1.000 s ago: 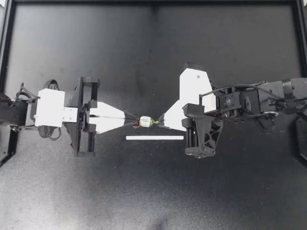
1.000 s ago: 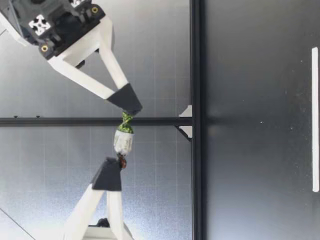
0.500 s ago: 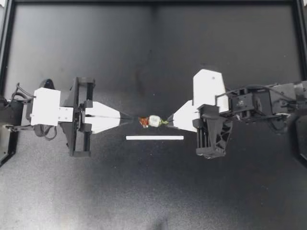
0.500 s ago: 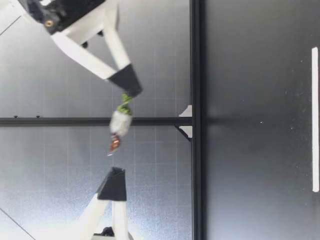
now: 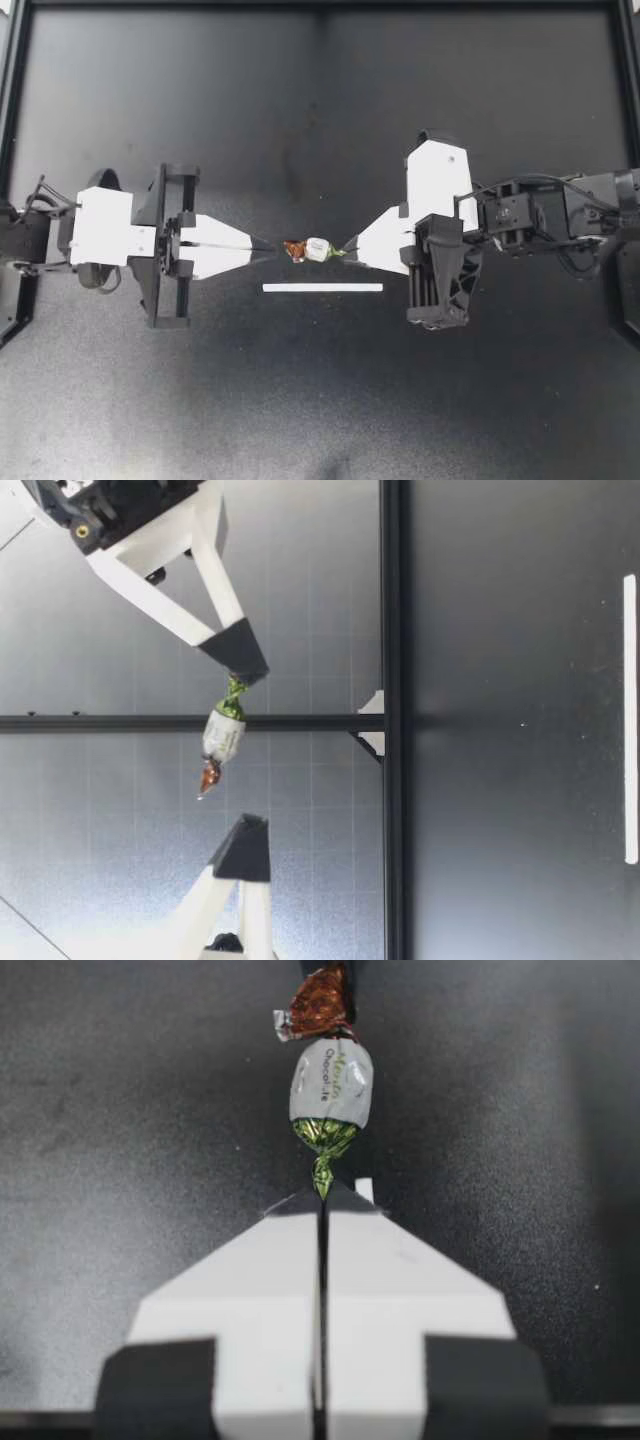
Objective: Pick up the candy and unwrap it.
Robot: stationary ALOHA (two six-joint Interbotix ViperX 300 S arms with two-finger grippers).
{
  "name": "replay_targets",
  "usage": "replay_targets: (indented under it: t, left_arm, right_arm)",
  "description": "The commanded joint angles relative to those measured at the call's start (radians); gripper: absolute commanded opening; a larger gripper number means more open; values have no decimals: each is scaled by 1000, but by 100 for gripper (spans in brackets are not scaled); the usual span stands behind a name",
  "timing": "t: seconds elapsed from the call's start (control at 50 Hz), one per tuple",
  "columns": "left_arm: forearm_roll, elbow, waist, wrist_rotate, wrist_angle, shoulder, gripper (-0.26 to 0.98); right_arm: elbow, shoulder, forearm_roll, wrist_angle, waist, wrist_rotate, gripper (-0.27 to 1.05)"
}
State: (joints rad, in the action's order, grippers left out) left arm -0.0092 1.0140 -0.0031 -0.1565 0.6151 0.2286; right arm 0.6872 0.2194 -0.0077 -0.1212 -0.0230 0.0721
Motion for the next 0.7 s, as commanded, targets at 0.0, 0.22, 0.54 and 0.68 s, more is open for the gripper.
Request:
replay_targets:
  t: [0.0, 0.22, 0.54, 0.68]
  left_arm:
    - [3, -15, -3, -2, 5, 11, 8]
    - [2, -34, -3, 12, 5, 8, 64]
    - [2, -46, -3, 14, 8, 3, 58]
    - [2, -44, -3, 14, 8, 8, 57]
  right_arm:
    - [-25, 5, 0, 12, 5, 2, -20]
    - [-44, -26, 0, 15, 3, 0, -20]
    - [-69, -61, 0, 14, 3, 0, -20]
    - [-69, -60, 0, 14, 5, 0, -20]
